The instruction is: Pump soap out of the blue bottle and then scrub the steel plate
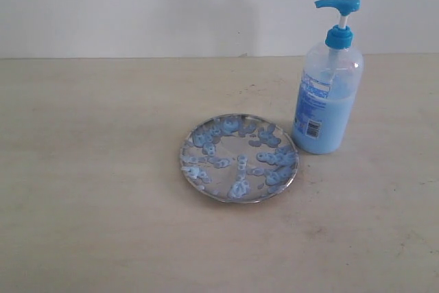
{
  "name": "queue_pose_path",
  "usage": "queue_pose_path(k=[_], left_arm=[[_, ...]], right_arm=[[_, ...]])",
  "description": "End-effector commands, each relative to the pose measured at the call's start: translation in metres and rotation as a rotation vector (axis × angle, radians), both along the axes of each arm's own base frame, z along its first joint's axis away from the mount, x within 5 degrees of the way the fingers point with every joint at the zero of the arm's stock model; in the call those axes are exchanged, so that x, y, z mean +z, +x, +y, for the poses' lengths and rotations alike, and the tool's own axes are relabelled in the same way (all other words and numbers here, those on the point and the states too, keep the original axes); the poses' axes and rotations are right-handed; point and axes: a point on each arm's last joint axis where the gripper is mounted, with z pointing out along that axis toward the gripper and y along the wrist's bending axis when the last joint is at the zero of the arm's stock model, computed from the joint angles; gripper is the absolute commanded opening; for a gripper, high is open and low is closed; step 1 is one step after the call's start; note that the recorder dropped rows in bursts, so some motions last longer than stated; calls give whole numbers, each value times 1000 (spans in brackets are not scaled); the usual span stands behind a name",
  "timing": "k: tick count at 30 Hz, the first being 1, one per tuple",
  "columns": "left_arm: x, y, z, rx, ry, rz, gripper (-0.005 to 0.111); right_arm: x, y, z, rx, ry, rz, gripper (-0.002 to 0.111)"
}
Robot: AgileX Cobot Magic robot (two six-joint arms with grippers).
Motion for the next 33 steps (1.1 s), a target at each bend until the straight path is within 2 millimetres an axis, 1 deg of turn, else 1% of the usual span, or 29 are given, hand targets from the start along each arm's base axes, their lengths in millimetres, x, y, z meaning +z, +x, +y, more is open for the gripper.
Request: queue_pose_path(k=[1, 4, 26, 28, 30, 31, 33], left_arm=[[-2, 0, -7, -65, -106, 14, 4], [-3, 0, -8, -103, -16, 35, 4], [-3, 0, -8, -121, -12, 30, 4], [-3, 0, -8, -121, -12, 30, 4], [-3, 0, -8, -121, -12, 30, 4], [-3, 0, -8, -121, -12, 30, 4], [-3, 0, -8, -121, -12, 30, 4]], right_arm=[[0, 0, 0, 2, -2, -5, 8], [0, 0, 0, 2, -2, -5, 8], [0, 0, 0, 2, -2, -5, 8], [-3, -1, 1, -6, 134, 29, 8], [-4, -4, 6, 6, 437, 34, 8], [0, -7, 7, 22, 457, -18, 8], [-2, -7, 6, 10, 381, -6, 8]])
